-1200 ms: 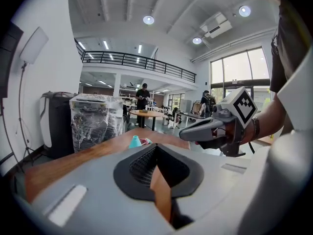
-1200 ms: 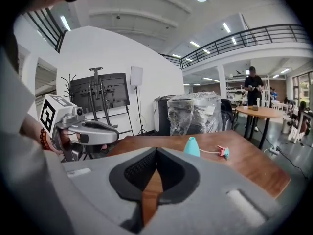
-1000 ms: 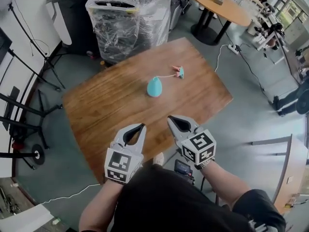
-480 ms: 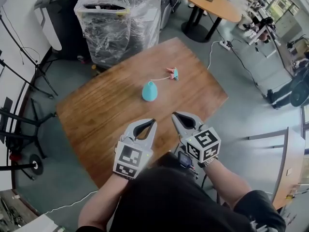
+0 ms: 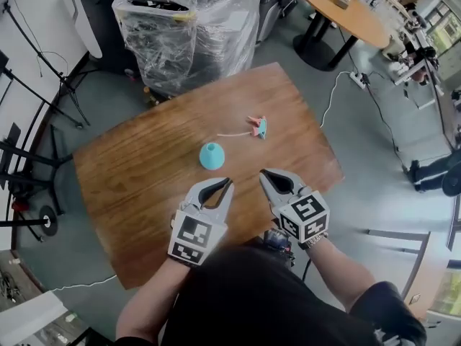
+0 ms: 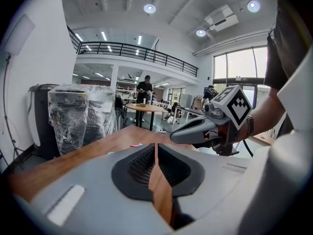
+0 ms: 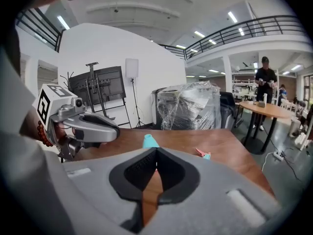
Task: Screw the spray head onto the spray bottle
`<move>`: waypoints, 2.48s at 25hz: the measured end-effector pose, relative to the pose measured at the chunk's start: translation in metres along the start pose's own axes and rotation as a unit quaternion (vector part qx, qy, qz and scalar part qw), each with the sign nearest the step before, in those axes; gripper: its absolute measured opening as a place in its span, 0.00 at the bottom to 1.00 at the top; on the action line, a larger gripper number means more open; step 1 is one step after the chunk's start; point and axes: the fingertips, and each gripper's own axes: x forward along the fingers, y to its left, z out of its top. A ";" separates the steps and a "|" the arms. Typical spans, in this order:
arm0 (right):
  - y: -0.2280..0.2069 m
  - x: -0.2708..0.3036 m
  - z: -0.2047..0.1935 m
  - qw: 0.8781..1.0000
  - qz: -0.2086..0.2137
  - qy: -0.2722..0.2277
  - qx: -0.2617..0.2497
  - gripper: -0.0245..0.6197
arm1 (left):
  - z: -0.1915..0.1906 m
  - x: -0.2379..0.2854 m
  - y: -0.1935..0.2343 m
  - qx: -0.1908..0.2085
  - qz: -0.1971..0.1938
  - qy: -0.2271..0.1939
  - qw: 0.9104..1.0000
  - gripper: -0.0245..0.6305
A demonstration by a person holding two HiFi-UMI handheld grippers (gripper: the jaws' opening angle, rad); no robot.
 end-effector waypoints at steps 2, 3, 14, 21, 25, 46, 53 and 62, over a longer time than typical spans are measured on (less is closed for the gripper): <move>-0.022 0.008 -0.003 1.000 0.021 0.016 -0.009 0.03 | -0.001 0.023 0.001 -0.010 0.015 0.011 1.000 0.10; -0.032 0.012 -0.005 0.999 0.030 0.022 -0.011 0.03 | -0.001 0.035 0.003 -0.015 0.021 0.018 0.999 0.12; -0.113 0.037 -0.022 0.996 0.071 0.059 -0.012 0.03 | -0.030 0.166 0.011 -0.069 0.050 0.104 0.991 0.22; -0.154 0.020 -0.033 0.997 0.044 0.060 0.016 0.03 | -0.070 0.232 0.021 -0.103 0.089 0.149 0.979 0.27; -0.167 0.010 -0.045 0.997 0.034 0.065 0.026 0.03 | -0.086 0.252 0.029 -0.109 0.111 0.172 0.973 0.27; -0.176 0.000 -0.052 0.997 0.031 0.057 0.039 0.03 | -0.099 0.272 0.053 -0.097 0.157 0.220 0.958 0.08; -0.171 0.006 -0.045 0.998 0.041 0.049 0.027 0.03 | -0.088 0.261 0.056 -0.095 0.150 0.206 0.962 0.07; -0.149 0.018 -0.026 0.977 0.080 0.055 -0.191 0.17 | -0.050 0.233 0.039 -0.107 0.104 0.181 0.972 0.07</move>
